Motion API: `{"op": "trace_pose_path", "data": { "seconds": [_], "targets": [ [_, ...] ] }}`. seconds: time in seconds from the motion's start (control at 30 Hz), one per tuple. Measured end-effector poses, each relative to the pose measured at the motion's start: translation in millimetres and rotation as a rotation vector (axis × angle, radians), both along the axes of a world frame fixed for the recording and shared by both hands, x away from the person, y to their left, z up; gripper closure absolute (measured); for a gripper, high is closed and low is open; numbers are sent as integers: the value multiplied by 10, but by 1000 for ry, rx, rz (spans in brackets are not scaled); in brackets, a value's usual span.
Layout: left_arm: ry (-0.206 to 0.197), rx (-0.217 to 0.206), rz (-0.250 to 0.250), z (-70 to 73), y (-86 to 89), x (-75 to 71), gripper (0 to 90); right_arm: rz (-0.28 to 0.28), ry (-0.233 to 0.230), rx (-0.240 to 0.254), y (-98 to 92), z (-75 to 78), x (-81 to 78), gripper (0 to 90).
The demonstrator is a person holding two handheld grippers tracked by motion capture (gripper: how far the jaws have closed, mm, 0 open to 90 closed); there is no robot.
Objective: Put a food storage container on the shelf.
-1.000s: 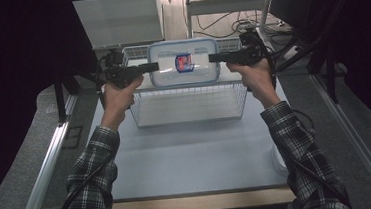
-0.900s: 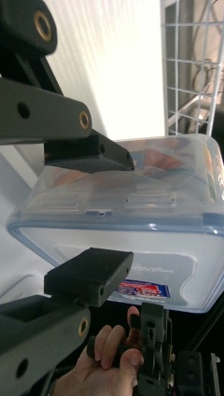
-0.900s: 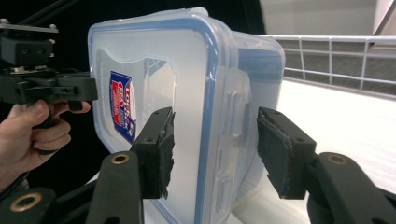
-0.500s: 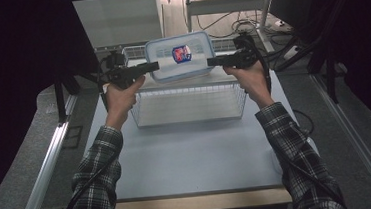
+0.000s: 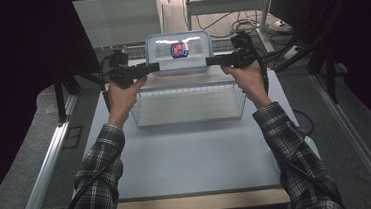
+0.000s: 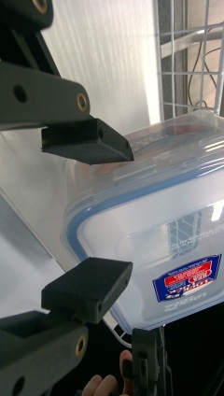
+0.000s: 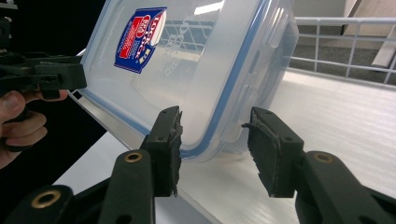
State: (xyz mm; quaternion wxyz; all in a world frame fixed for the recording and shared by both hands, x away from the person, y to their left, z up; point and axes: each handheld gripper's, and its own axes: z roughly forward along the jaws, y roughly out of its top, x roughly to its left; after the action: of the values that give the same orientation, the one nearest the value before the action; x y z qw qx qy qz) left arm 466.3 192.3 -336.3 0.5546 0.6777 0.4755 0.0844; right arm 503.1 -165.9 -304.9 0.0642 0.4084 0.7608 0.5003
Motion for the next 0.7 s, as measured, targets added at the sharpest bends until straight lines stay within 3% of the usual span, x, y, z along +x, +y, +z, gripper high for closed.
{"op": "trace_pose_path", "data": {
  "seconds": [0.17,0.33,0.4,0.43,0.47,0.5,0.57,0.67,0.7],
  "targets": [
    [21,-12,16,17,-23,4,410,-11,1,1,0,15,27,542],
    [40,-45,-25,19,-18,-24,396,-23,-17,-23,-23,64,9,574],
    [41,-42,-28,24,-20,-22,387,-19,-19,-20,-32,91,5,586],
    [37,-1,-12,39,-28,-21,398,-19,-21,-23,-32,103,1,596],
    [37,-1,-12,39,-28,-21,424,-13,-22,-36,-23,110,-1,613],
    [33,28,-3,42,-39,-21,438,-6,-19,-50,-5,106,-3,614],
    [11,48,4,36,-48,-18,431,-16,-37,-86,36,93,-15,615],
    [-12,40,10,46,-22,-31,448,-20,-48,-93,53,93,-19,615],
    [-43,12,7,72,27,-55,498,-10,-51,-62,34,111,-22,624]
  ]
}}
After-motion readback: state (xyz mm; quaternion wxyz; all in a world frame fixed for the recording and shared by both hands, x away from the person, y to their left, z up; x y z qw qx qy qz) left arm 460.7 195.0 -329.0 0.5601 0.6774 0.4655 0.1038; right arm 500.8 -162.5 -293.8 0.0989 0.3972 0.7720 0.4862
